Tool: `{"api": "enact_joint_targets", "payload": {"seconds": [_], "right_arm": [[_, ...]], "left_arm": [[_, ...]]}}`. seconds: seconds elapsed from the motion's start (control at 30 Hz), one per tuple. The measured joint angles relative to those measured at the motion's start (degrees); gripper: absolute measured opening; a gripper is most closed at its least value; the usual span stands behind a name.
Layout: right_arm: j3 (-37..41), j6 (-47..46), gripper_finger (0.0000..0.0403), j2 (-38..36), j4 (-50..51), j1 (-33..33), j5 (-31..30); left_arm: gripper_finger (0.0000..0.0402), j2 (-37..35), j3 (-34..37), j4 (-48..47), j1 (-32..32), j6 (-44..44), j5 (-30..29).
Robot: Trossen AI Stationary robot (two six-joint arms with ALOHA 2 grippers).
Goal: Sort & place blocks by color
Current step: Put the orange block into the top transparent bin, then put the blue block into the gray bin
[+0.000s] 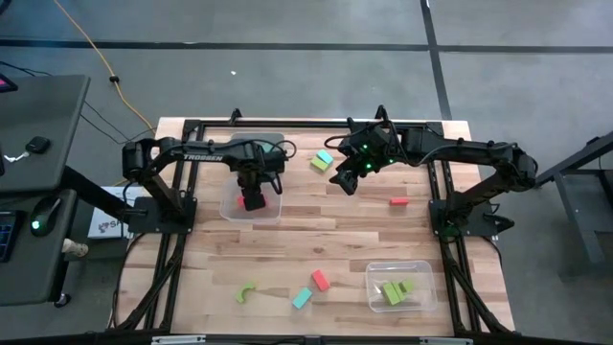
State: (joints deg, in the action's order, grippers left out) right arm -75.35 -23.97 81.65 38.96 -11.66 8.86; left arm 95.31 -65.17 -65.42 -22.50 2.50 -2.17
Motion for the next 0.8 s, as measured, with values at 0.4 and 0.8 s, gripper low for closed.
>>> {"api": "enact_joint_targets", "payload": {"seconds": [0.4, 0.8], "right_arm": [[0.0, -0.4, 0.0238, 0.0, -0.01, -0.01, 0.01], [0.0, -1.55, 0.0238, 0.0, 0.0, 0.0, -1.44]], "left_arm": [[0.0125, 0.02, 0.0, 2.26, 0.02, -0.26, -0.01], [0.0154, 0.04, 0.0, 2.35, 0.02, -0.97, -0.02]]}}
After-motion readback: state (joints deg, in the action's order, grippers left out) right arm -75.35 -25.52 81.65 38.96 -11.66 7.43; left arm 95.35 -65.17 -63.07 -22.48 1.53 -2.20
